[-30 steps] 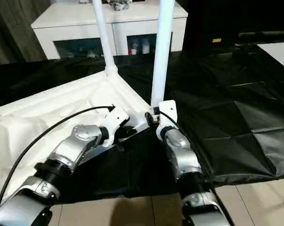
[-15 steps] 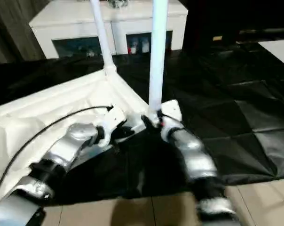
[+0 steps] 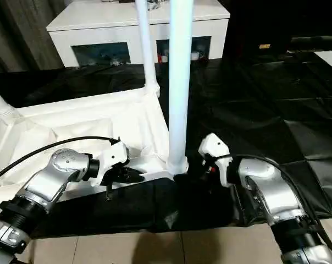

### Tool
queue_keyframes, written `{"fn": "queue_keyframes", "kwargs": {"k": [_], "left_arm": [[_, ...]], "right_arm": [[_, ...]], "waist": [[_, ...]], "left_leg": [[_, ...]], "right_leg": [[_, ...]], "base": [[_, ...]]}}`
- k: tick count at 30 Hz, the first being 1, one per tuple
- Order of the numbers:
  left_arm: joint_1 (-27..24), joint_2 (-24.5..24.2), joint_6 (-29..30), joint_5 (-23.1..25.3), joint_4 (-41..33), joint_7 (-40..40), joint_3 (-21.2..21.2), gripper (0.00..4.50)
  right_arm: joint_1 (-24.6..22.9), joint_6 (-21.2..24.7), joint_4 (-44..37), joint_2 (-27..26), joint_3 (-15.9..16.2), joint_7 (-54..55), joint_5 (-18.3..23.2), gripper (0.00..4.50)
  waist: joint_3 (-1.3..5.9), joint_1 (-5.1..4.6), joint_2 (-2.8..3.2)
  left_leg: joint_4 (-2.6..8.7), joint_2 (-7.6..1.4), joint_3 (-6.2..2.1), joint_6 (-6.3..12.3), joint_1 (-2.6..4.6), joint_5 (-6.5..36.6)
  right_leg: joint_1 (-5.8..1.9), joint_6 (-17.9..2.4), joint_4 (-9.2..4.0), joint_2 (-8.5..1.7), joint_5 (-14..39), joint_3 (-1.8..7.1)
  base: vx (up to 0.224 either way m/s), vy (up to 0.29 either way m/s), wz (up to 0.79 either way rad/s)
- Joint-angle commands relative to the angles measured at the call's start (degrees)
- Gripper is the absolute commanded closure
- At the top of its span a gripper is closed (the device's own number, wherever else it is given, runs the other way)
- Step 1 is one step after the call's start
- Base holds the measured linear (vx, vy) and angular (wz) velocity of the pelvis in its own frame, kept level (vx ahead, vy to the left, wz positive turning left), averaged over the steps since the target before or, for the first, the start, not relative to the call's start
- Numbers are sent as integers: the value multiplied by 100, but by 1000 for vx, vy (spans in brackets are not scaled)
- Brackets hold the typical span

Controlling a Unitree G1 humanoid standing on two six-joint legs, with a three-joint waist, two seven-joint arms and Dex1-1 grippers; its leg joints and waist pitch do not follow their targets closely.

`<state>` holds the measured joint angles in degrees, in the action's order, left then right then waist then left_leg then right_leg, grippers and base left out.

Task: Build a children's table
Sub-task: Rotate leg to tighten

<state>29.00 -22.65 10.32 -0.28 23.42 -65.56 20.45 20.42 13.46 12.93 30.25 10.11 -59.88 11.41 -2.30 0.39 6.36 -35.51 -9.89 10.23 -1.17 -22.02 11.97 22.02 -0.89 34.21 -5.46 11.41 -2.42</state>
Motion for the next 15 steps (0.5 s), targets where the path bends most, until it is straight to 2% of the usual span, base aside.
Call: {"fn": "queue_keyframes", "kwargs": {"k": [1,3,4,6,7,10,11,13,15], "left_arm": [[-63,-57,29,11,-182,-192,166,450],[-112,-72,56,-1,-245,-211,175,450],[-147,-75,67,-2,-280,-204,186,450],[-173,-82,76,-7,-314,-194,183,450],[-196,-87,95,-18,-348,-187,172,450],[-219,-99,93,-14,-365,-193,159,450],[-204,-110,54,18,-317,-199,172,450],[-192,-117,43,30,-295,-203,175,450],[-189,-121,61,27,-312,-203,170,450]], "right_arm": [[119,20,90,-58,29,16,-2,44],[180,-35,222,-111,61,-33,-72,44],[222,-81,330,-151,97,-59,-114,44],[238,-70,365,-170,129,-98,-104,44],[248,-80,384,-173,166,-121,-118,44],[289,-106,457,-188,226,-123,-158,44],[360,-144,579,-230,252,-80,-213,69],[433,-175,669,-287,258,-65,-242,69],[478,-165,700,-324,241,-77,-229,91]], "waist": [[371,5,-102],[383,33,-106],[387,41,-133],[384,67,-120],[384,76,-92],[375,86,-102],[376,90,-88],[378,98,-79],[378,96,-83]], "left_leg": [[454,-289,-97,611,118,600],[438,-291,-97,664,113,468],[434,-295,-96,681,111,429],[426,-290,-92,710,108,390],[427,-295,-96,706,113,399],[438,-294,-87,658,122,484],[439,-289,-86,621,128,519],[440,-286,-87,573,127,552],[441,-285,-86,552,127,579]], "right_leg": [[-219,-1519,-262,-267,-47,122],[-225,-1528,-249,-276,-130,122],[-225,-1528,-247,-279,-155,122],[-222,-1515,-240,-273,-115,118],[-218,-1513,-237,-276,-96,117],[-209,-1475,-258,-263,50,118],[-203,-1476,-260,-259,83,117],[-207,-1477,-255,-256,92,116],[-207,-1471,-253,-254,72,118]], "base": [[0,0,0],[0,0,0],[0,0,0],[0,0,0],[0,0,0],[0,0,0],[0,0,0],[0,0,0],[0,0,0]]}}
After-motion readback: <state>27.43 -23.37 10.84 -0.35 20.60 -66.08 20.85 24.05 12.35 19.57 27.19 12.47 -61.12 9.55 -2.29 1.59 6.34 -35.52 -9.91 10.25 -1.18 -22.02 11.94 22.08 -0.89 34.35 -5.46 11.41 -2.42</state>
